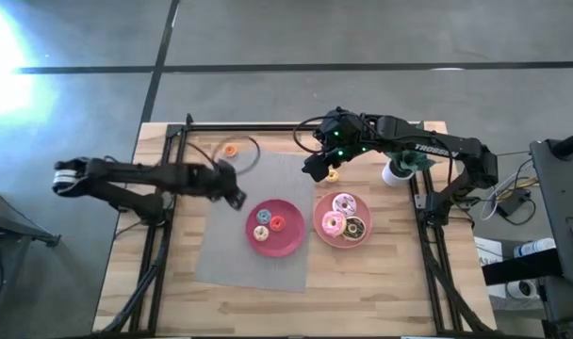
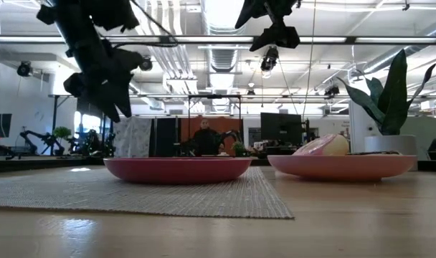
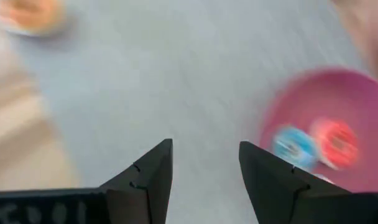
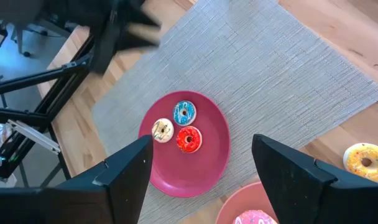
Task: Pick & Place donuts
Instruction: Put the small orange donut on the light pink plate
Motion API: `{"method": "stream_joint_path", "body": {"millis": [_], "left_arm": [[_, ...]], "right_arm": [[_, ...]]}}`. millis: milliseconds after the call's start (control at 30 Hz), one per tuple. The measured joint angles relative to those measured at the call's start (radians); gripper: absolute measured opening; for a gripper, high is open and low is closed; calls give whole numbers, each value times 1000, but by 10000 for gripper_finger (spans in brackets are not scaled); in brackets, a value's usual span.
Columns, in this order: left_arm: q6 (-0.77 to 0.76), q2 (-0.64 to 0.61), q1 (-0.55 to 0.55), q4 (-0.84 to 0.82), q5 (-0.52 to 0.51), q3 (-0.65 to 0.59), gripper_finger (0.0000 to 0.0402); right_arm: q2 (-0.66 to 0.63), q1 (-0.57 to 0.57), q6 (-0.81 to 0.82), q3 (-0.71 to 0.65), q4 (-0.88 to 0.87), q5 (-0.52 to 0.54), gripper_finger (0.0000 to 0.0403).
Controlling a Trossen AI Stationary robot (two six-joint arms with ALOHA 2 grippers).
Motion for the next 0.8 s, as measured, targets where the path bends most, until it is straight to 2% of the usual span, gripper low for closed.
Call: {"method": "stream_joint_path", "body": {"millis": [100, 200, 467, 600, 700, 800], "left_arm": [[77, -37, 147, -14, -13, 1, 158], [170, -38, 307, 0, 23, 18, 158], [360, 126, 691, 43, 200, 46, 158], [369, 231, 786, 113, 297, 48, 158], [360, 277, 810, 207, 374, 48, 158], [328, 309, 814, 284, 406, 48, 158]], "right_arm": [[0, 0, -3, 0, 0, 0, 265], [0, 0, -3, 0, 0, 0, 263], [0, 0, -2, 0, 0, 0, 261], [0, 0, 1, 0, 0, 0, 261], [0, 0, 1, 0, 0, 0, 260], [0, 0, 1, 0, -2, 0, 258]]}}
